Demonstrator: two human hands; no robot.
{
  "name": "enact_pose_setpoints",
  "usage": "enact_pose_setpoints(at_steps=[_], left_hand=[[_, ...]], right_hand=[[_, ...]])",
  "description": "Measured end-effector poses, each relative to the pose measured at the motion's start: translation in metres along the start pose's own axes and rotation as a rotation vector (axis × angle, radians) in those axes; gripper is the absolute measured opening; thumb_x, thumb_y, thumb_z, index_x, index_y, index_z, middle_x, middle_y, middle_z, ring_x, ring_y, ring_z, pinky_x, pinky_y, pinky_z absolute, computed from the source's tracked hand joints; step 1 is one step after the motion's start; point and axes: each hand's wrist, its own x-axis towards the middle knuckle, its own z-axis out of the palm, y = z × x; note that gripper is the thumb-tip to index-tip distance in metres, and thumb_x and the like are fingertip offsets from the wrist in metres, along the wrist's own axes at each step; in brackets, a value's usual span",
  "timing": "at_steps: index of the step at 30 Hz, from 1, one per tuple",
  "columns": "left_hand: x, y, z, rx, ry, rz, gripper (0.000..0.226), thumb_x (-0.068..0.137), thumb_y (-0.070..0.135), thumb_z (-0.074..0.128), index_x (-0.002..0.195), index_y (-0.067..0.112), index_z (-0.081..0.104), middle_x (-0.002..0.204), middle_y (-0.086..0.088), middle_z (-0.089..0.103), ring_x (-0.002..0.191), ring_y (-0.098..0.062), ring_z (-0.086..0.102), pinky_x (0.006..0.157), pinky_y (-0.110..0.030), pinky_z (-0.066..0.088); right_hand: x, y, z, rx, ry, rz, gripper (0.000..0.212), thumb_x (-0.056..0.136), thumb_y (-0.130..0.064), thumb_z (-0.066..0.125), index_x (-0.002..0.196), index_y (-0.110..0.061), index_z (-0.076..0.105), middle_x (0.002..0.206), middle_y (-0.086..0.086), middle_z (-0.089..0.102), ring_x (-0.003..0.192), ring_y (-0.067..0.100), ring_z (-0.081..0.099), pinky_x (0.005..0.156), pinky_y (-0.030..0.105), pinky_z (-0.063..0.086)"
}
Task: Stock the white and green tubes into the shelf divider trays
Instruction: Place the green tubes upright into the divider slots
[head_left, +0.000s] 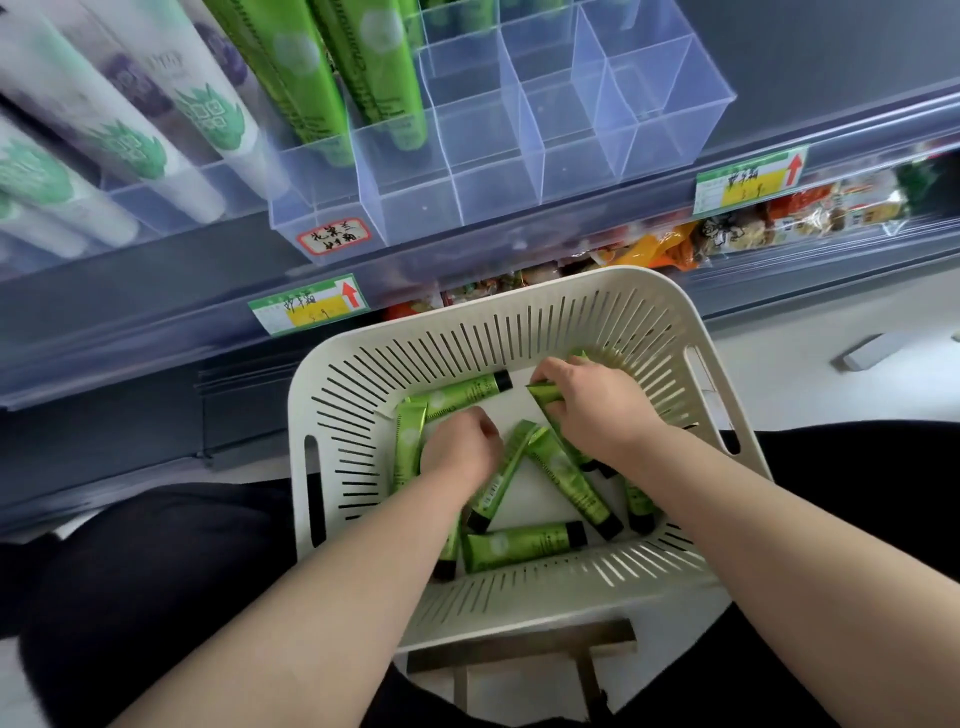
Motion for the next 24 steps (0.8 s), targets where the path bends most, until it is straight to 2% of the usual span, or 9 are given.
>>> enact_pose_setpoints(at_steps=[2,4,6,10,16,20,24], left_hand=[[-0.008,-0.006,-0.006,0.022,0.012,0.047,0.013,0.091,0.024,0.054,0.099,0.023,0.064,0.104,0.001,0.067,0.09,-0.018,0.059,0.075,-0.031,0.05],[-0.016,-0.008,-0.007,0.024,-0.024,0.05,0.023,0.091,0.033,0.057,0.11,0.02,0.06,0.109,0.0,0.064,0.094,-0.019,0.059,0.078,-0.033,0.052],[-0.022,-0.004,-0.007,0.004,-0.081,0.03,0.033,0.09,0.034,0.057,0.119,0.018,0.055,0.115,-0.001,0.061,0.095,-0.02,0.058,0.072,-0.03,0.046],[-0.029,0.005,0.005,0.031,-0.1,0.157,0.026,0.088,0.025,0.058,0.109,0.01,0.055,0.109,-0.009,0.062,0.093,-0.023,0.055,0.072,-0.031,0.042],[-0.017,0.007,0.017,0.086,-0.04,0.166,0.037,0.09,0.025,0.062,0.121,0.006,0.053,0.116,-0.01,0.062,0.107,-0.027,0.058,0.081,-0.03,0.044],[-0.004,0.01,0.024,0.162,-0.055,0.157,0.053,0.084,0.036,0.071,0.121,0.006,0.049,0.109,-0.01,0.061,0.102,-0.027,0.059,0.069,-0.029,0.038],[0.005,0.014,0.034,0.248,-0.017,0.12,0.056,0.078,0.043,0.074,0.112,0.01,0.045,0.1,-0.006,0.056,0.092,-0.025,0.059,0.063,-0.031,0.039]], right_hand=[[-0.007,-0.004,-0.006,-0.004,0.002,-0.006,0.036,0.089,-0.016,0.053,0.122,-0.03,0.05,0.108,0.001,0.058,0.088,0.027,0.06,0.069,0.036,0.052],[-0.015,-0.007,-0.014,-0.039,-0.001,-0.009,0.036,0.089,-0.016,0.053,0.121,-0.032,0.05,0.109,-0.001,0.059,0.09,0.025,0.06,0.069,0.036,0.053],[-0.02,-0.011,-0.024,-0.076,0.008,-0.025,0.036,0.088,-0.015,0.052,0.119,-0.032,0.051,0.106,-0.001,0.061,0.089,0.024,0.061,0.068,0.033,0.051],[-0.025,-0.019,-0.047,-0.155,0.0,-0.114,0.036,0.088,-0.012,0.051,0.118,-0.031,0.052,0.101,-0.002,0.062,0.082,0.022,0.06,0.063,0.031,0.05],[-0.028,-0.016,-0.057,-0.235,-0.035,-0.189,0.038,0.088,-0.012,0.051,0.121,-0.031,0.049,0.103,-0.003,0.061,0.082,0.024,0.061,0.061,0.032,0.047],[-0.023,-0.024,-0.063,-0.289,-0.038,-0.202,0.04,0.084,-0.005,0.049,0.119,-0.025,0.049,0.095,-0.003,0.059,0.067,0.022,0.052,0.054,0.031,0.042],[-0.018,-0.025,-0.072,-0.275,-0.014,-0.181,0.041,0.085,-0.005,0.049,0.121,-0.024,0.049,0.099,-0.002,0.06,0.069,0.022,0.047,0.052,0.029,0.033]])
